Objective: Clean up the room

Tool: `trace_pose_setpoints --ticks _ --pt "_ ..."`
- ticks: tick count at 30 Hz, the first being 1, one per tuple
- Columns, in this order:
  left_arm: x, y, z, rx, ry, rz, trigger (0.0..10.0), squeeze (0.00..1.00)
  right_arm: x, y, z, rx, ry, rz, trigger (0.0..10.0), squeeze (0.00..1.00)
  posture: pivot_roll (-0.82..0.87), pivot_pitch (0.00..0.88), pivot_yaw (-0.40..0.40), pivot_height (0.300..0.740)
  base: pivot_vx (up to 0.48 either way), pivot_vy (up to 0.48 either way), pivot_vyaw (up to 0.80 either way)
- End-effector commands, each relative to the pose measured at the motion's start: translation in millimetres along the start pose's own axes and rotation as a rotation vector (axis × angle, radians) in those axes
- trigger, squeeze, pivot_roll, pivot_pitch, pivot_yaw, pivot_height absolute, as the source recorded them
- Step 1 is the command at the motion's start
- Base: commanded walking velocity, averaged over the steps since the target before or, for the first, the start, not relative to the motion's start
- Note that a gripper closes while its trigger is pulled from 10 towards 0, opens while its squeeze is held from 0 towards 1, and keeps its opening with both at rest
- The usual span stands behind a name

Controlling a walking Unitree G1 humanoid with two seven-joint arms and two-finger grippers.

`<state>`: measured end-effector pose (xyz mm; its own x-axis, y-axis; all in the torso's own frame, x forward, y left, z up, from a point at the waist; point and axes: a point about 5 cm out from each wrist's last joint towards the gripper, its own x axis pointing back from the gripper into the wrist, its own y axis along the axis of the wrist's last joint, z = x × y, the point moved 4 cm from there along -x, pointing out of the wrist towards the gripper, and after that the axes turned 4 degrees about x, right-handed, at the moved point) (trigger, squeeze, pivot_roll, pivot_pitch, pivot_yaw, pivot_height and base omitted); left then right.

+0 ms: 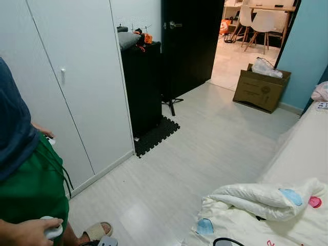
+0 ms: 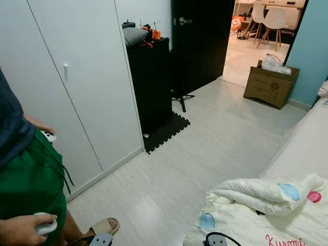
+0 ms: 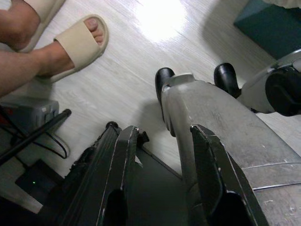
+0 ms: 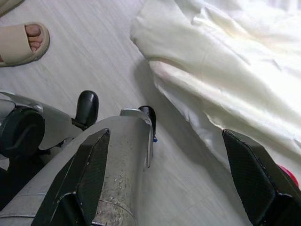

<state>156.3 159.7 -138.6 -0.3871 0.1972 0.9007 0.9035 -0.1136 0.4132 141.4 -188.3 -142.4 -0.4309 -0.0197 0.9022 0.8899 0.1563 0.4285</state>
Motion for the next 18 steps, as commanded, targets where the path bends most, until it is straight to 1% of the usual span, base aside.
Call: trace_pose_setpoints --ticks 1,5,7,10,15,18 --pt "0.7 0.6 2.2 -0.01 0.0 -0.004 10.0 0.0 3.3 -25.8 6.1 0.019 0.029 0.091 10.0 0.0 -0.05 0.013 0.002 0.74 0.0 0.0 0.0" --pt "0.4 0.8 1.2 -0.009 -0.001 -0.006 10.0 0.0 2.8 -23.8 4.9 0.064 0.039 0.105 10.0 0.0 -0.06 0.008 0.0 0.74 0.299 0.0 0.0" --pt "0.4 0.7 0.8 -0.01 -0.002 -0.005 10.0 0.0 2.5 -22.9 5.2 0.067 0.04 0.106 10.0 0.0 -0.06 0.008 0.0 0.74 0.307 0.0 0.0" --pt "0.2 0.5 -0.1 -0.01 -0.006 -0.004 10.0 0.0 1.4 -20.1 7.4 0.105 0.045 0.118 10.0 0.0 -0.06 0.007 0.0 0.74 0.321 0.0 0.0" --pt "-0.1 0.1 -1.4 -0.011 -0.01 -0.003 10.0 0.0 0.9 -18.5 8.0 0.117 0.035 0.117 10.0 0.0 -0.06 0.009 -0.005 0.74 0.332 0.0 0.77" --pt "-0.1 -0.5 -1.6 -0.009 -0.01 -0.002 10.0 0.0 1.4 -23.6 10.5 0.101 0.029 0.139 10.0 0.0 -0.06 0.014 -0.006 0.74 0.337 0.0 0.0"
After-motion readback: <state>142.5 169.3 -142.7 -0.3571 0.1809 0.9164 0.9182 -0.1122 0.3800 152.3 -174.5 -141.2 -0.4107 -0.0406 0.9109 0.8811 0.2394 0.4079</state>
